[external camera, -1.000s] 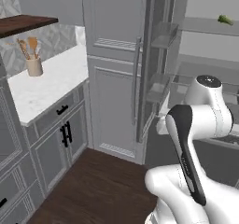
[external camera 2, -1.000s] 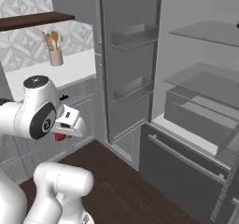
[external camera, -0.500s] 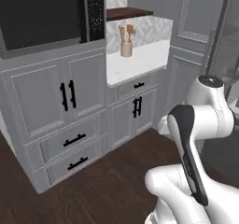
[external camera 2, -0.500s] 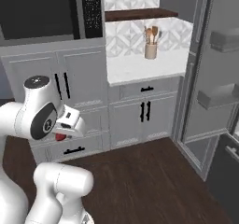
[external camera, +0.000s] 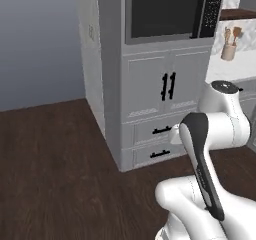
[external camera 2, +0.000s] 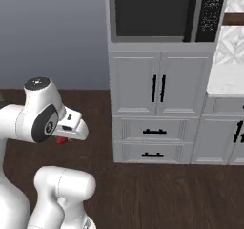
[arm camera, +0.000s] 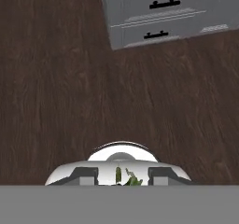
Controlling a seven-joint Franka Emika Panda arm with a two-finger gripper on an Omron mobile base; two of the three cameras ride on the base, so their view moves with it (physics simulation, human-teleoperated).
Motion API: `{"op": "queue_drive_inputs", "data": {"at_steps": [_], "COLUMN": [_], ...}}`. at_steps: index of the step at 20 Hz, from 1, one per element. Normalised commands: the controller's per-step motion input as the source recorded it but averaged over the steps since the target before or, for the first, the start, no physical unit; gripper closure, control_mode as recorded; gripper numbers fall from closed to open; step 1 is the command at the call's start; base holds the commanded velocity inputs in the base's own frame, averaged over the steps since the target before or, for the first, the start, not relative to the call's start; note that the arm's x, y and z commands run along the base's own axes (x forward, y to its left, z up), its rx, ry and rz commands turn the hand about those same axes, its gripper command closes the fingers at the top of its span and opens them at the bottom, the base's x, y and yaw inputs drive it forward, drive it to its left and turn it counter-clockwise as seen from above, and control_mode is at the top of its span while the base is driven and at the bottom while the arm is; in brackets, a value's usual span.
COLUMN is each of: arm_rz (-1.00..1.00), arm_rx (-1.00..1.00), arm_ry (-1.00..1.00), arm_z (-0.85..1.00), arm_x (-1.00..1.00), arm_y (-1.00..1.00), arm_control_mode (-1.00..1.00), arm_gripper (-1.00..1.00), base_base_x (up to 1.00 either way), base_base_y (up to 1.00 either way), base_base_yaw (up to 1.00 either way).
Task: Take the strawberry from the fridge and place it on top of the pancake, located on the dining counter.
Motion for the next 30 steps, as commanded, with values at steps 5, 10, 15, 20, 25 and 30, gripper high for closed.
{"op": "queue_drive_inputs", "data": {"at_steps": [5, 10, 15, 20, 25, 30], "arm_rz": [0.0, 0.0, 0.0, 0.0, 0.0, 0.0], "arm_rx": [0.0, 0.0, 0.0, 0.0, 0.0, 0.0], "arm_ry": [0.0, 0.0, 0.0, 0.0, 0.0, 0.0], "arm_z": [0.0, 0.0, 0.0, 0.0, 0.0, 0.0], "arm_x": [0.0, 0.0, 0.0, 0.0, 0.0, 0.0], "arm_y": [0.0, 0.0, 0.0, 0.0, 0.0, 0.0], "arm_control_mode": [1.0, 1.0, 1.0, 1.0, 1.0, 1.0], "arm_gripper": [1.0, 1.0, 1.0, 1.0, 1.0, 1.0], "base_base_x": [-0.09, 0.01, 0.55, 0.97, 1.0, 1.0], "base_base_y": [0.97, 0.93, 0.9, 0.77, 0.85, 0.31], "base_base_yaw": [0.39, 0.33, 0.09, 0.0, 0.02, 0.0]}}
